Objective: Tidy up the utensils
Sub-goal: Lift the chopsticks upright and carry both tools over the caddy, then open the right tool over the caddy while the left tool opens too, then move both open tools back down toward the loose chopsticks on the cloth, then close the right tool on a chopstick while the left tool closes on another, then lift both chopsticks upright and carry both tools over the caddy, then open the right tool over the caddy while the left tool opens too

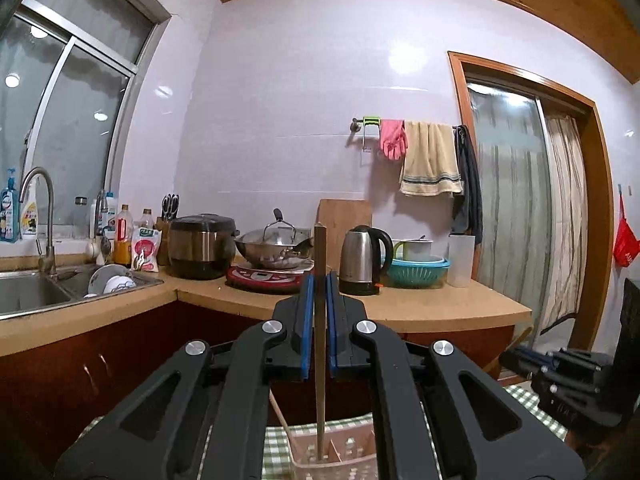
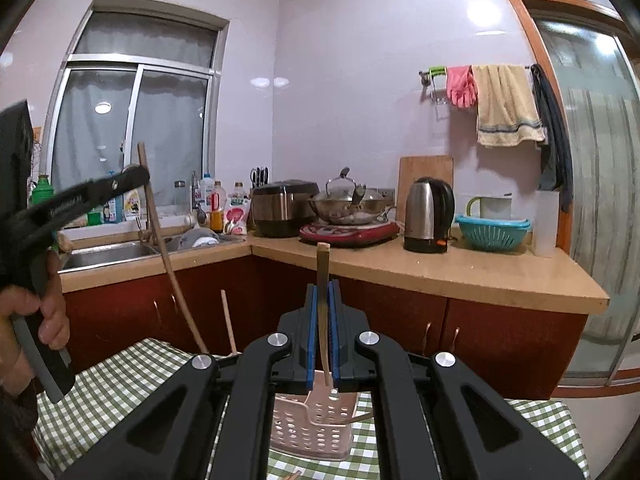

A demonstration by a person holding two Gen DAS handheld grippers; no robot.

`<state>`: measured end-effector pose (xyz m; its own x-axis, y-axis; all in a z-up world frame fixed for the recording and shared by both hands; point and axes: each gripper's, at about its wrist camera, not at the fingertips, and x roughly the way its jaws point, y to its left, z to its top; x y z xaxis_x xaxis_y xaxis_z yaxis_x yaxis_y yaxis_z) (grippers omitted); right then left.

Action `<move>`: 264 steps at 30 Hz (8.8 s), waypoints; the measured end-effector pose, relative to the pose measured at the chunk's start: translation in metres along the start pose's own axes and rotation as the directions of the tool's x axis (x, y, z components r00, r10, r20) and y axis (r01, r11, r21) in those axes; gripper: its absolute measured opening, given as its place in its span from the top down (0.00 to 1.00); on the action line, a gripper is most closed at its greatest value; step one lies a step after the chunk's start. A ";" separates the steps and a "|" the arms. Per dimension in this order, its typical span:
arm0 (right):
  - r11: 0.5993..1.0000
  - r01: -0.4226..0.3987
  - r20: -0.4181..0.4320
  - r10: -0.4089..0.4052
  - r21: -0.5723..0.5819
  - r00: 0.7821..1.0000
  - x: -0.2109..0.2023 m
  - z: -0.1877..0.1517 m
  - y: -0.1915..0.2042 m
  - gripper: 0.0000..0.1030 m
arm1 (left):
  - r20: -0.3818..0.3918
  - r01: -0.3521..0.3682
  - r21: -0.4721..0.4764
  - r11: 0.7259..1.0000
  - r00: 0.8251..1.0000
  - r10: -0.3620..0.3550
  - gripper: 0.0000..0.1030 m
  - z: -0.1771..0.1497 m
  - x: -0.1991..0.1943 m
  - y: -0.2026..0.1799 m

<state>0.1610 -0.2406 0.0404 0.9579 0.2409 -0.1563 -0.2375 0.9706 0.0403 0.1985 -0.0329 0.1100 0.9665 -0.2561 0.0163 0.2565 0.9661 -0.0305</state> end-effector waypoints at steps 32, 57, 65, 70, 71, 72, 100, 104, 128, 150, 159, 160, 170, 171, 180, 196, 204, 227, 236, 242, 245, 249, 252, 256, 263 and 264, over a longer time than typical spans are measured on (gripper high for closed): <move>0.999 0.047 -0.107 -0.047 -0.005 0.993 0.034 -0.042 -0.003 0.64 | -0.237 -0.012 -0.013 1.000 0.972 0.008 0.38 -0.099 0.056 0.010; 0.994 0.103 -0.134 -0.097 0.041 0.986 -0.089 -0.104 0.002 0.63 | -0.343 -0.080 -0.066 0.995 0.938 0.053 0.35 -0.150 -0.085 0.007; 0.995 0.099 -0.194 -0.092 0.028 0.977 -0.113 -0.152 0.007 0.63 | -0.390 -0.118 -0.090 0.989 0.918 0.074 0.35 -0.183 -0.120 0.008; 0.996 0.088 -0.245 -0.079 0.024 0.966 -0.124 -0.184 0.009 0.63 | -0.434 -0.133 -0.094 0.987 0.897 0.079 0.35 -0.206 -0.135 0.006; 0.996 0.086 -0.251 -0.078 0.023 0.965 -0.125 -0.189 0.009 0.63 | -0.440 -0.135 -0.095 0.986 0.894 0.080 0.35 -0.209 -0.137 0.006; 0.996 0.085 -0.262 -0.077 0.021 0.962 -0.126 -0.194 0.009 0.63 | -0.446 -0.139 -0.096 0.986 0.891 0.082 0.35 -0.213 -0.140 0.005; 0.993 0.109 -0.426 -0.083 0.038 0.901 -0.124 -0.257 0.000 0.93 | -0.583 -0.095 -0.063 0.993 0.811 0.041 0.43 -0.278 -0.153 -0.016; 0.993 0.108 -0.428 -0.083 0.036 0.900 -0.123 -0.256 0.001 0.93 | -0.604 -0.084 -0.059 0.995 0.796 0.031 0.45 -0.285 -0.149 -0.018; 0.993 0.108 -0.427 -0.083 0.035 0.900 -0.122 -0.256 0.002 0.93 | -0.651 0.015 -0.002 1.000 0.759 -0.012 0.83 -0.300 -0.153 -0.032; 0.995 0.095 -0.279 -0.089 0.009 0.956 -0.145 -0.202 0.016 0.93 | -0.505 -0.030 0.038 0.999 0.862 0.045 0.95 -0.247 -0.174 -0.027; 0.996 0.091 -0.214 -0.086 0.015 0.973 -0.157 -0.175 0.021 0.93 | -0.436 -0.070 0.014 0.997 0.897 0.069 0.95 -0.210 -0.181 -0.015; 0.996 0.090 -0.207 -0.084 0.017 0.975 -0.159 -0.173 0.021 0.93 | -0.431 -0.072 0.012 0.997 0.900 0.070 0.95 -0.206 -0.181 -0.014; 0.996 0.081 -0.161 -0.073 0.044 0.984 -0.169 -0.150 0.021 0.93 | -0.380 -0.083 -0.014 0.996 0.922 0.071 0.95 -0.175 -0.186 -0.009; 0.996 0.080 -0.158 -0.071 0.047 0.985 -0.168 -0.149 0.022 0.93 | -0.375 -0.083 -0.013 0.996 0.924 0.073 0.95 -0.172 -0.186 -0.009; 0.996 0.076 -0.148 -0.067 0.056 0.987 -0.164 -0.138 0.019 0.93 | -0.364 -0.083 -0.013 0.996 0.929 0.073 0.95 -0.158 -0.177 -0.005; 0.996 0.073 -0.136 -0.064 0.060 0.989 -0.132 -0.114 0.015 0.93 | -0.352 -0.070 -0.030 0.997 0.934 0.055 0.95 -0.145 -0.153 0.006; 0.997 0.045 -0.105 -0.038 0.064 0.994 -0.118 -0.093 0.017 0.93 | -0.332 -0.042 -0.065 0.997 0.943 0.018 0.95 -0.126 -0.135 0.012; 0.999 0.011 0.065 -0.013 0.031 0.998 -0.034 0.001 -0.001 0.93 | -0.119 0.030 -0.073 0.997 0.992 -0.039 0.95 -0.022 -0.035 0.013; 0.999 0.004 -0.035 -0.002 0.054 0.999 0.024 -0.021 -0.008 0.93 | -0.250 0.032 -0.066 0.997 0.967 -0.048 0.95 -0.063 0.021 0.010; 0.996 -0.005 -0.104 0.014 0.086 0.994 0.048 -0.043 -0.011 0.93 | -0.348 0.040 -0.059 0.997 0.936 -0.059 0.95 -0.100 0.040 0.013; 0.996 -0.005 -0.128 0.016 0.091 0.992 0.056 -0.048 -0.012 0.93 | -0.381 0.043 -0.068 0.997 0.922 -0.066 0.95 -0.112 0.048 0.016; 0.996 0.001 -0.143 0.012 0.089 0.990 0.060 -0.051 -0.012 0.93 | -0.390 0.033 -0.082 0.996 0.919 -0.063 0.76 -0.120 0.050 0.021; 0.998 0.014 -0.132 -0.005 0.069 0.991 0.058 -0.049 -0.010 0.78 | -0.382 0.023 -0.083 0.996 0.923 -0.053 0.62 -0.121 0.047 0.023; 0.999 0.034 -0.099 -0.029 0.041 0.995 0.049 -0.040 -0.007 0.66 | -0.362 0.014 -0.065 0.998 0.931 -0.037 0.49 -0.116 0.039 0.021; 0.998 0.068 -0.043 -0.068 0.002 0.997 0.018 -0.028 0.002 0.56 | -0.341 0.008 -0.058 0.998 0.940 -0.027 0.38 -0.106 0.021 0.018; 0.997 0.071 -0.037 -0.071 -0.003 0.997 0.012 -0.028 0.003 0.56 | -0.340 0.005 -0.059 0.998 0.940 -0.025 0.38 -0.105 0.017 0.018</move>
<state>0.1676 -0.2342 0.0110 0.9657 0.1715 -0.1952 -0.1696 0.9852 0.0263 0.2204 -0.0231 0.0044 0.9050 -0.2762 -0.3235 0.2615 0.9611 -0.0891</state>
